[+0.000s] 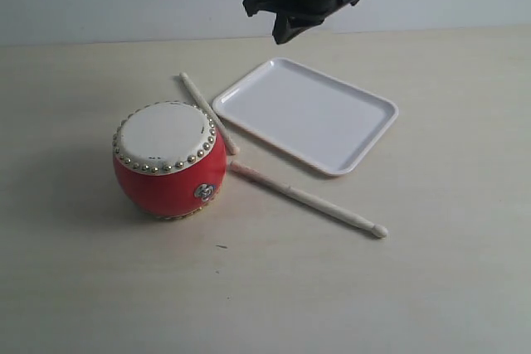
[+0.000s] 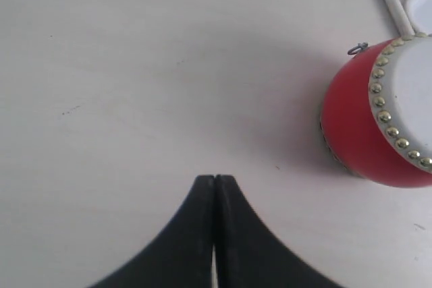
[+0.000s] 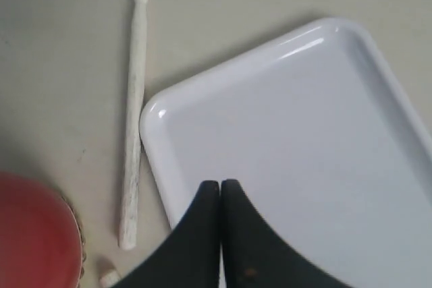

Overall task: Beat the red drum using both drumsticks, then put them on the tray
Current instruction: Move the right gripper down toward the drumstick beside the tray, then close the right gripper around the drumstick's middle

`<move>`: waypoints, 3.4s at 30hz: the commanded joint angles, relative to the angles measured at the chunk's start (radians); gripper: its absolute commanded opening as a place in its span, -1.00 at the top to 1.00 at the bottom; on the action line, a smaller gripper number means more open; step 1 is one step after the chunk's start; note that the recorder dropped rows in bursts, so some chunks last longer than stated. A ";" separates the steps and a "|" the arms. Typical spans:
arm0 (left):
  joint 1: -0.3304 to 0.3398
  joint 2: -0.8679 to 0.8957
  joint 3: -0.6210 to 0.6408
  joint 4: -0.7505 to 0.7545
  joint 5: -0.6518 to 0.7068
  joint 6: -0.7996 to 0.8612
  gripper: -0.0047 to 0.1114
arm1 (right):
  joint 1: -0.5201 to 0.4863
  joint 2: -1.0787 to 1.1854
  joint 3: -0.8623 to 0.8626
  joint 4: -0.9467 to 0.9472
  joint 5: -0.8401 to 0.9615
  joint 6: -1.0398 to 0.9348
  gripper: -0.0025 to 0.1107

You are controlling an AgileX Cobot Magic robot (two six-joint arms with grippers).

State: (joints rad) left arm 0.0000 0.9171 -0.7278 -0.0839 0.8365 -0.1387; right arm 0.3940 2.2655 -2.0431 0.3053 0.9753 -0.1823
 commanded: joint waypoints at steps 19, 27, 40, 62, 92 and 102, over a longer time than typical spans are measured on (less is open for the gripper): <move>0.000 -0.016 -0.006 -0.056 -0.007 0.015 0.92 | 0.001 0.036 0.003 -0.001 0.246 -0.107 0.96; 0.000 -0.016 0.054 -0.089 -0.006 0.056 0.92 | 0.001 -0.072 0.163 -0.038 0.246 -0.158 0.96; 0.000 -0.016 0.134 -0.254 -0.069 0.190 0.92 | 0.001 -0.126 0.340 -0.036 0.246 -0.183 0.96; 0.000 -0.016 0.134 -0.305 -0.030 0.270 0.92 | 0.030 -0.178 0.549 -0.042 0.246 -0.321 0.23; 0.000 -0.016 0.134 -0.305 0.026 0.316 0.92 | 0.113 -0.347 0.903 -0.136 -0.210 -0.468 0.25; 0.000 -0.016 0.134 -0.305 0.026 0.316 0.92 | 0.113 -0.347 0.903 -0.085 -0.200 -0.478 0.25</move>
State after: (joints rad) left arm 0.0000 0.9070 -0.5964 -0.3791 0.8603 0.1720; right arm 0.5037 1.9197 -1.1424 0.2040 0.7741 -0.6482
